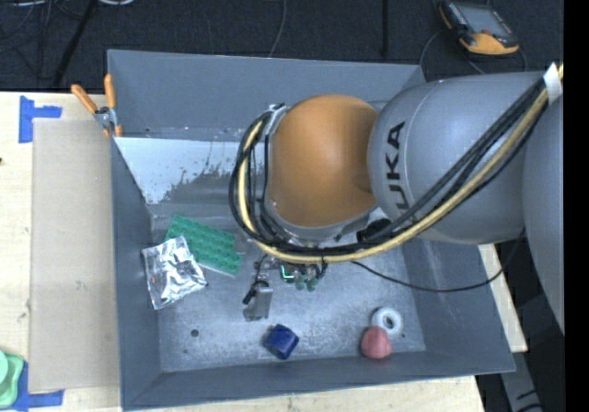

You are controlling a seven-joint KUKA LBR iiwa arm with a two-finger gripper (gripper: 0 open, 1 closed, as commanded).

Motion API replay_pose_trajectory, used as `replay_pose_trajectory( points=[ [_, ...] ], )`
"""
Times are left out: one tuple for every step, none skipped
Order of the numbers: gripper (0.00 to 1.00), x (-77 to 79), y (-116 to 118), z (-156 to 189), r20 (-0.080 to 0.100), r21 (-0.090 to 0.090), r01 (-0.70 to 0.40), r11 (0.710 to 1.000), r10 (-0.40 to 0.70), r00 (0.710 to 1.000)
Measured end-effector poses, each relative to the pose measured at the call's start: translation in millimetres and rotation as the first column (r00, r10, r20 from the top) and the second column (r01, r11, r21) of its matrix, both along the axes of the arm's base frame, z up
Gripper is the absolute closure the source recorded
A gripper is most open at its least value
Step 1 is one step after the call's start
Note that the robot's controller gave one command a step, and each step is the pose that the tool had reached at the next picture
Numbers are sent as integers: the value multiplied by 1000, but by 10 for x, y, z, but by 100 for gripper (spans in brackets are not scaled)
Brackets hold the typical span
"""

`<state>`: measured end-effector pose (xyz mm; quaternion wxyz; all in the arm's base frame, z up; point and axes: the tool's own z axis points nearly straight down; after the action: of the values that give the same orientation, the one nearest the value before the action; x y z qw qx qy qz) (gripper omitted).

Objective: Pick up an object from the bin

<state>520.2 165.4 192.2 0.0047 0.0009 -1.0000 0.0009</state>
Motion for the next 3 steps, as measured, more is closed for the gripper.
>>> replay_pose_trajectory(
  points=[
    [0, 405, 593, -803, 7, 2, 77, 997, -77, 997],
    [100, 410, 560, -758, 9, 2, 83, 997, -83, 996],
    [100, 577, 36, -1219, 9, 2, -255, 967, 255, 967]
  ],
)
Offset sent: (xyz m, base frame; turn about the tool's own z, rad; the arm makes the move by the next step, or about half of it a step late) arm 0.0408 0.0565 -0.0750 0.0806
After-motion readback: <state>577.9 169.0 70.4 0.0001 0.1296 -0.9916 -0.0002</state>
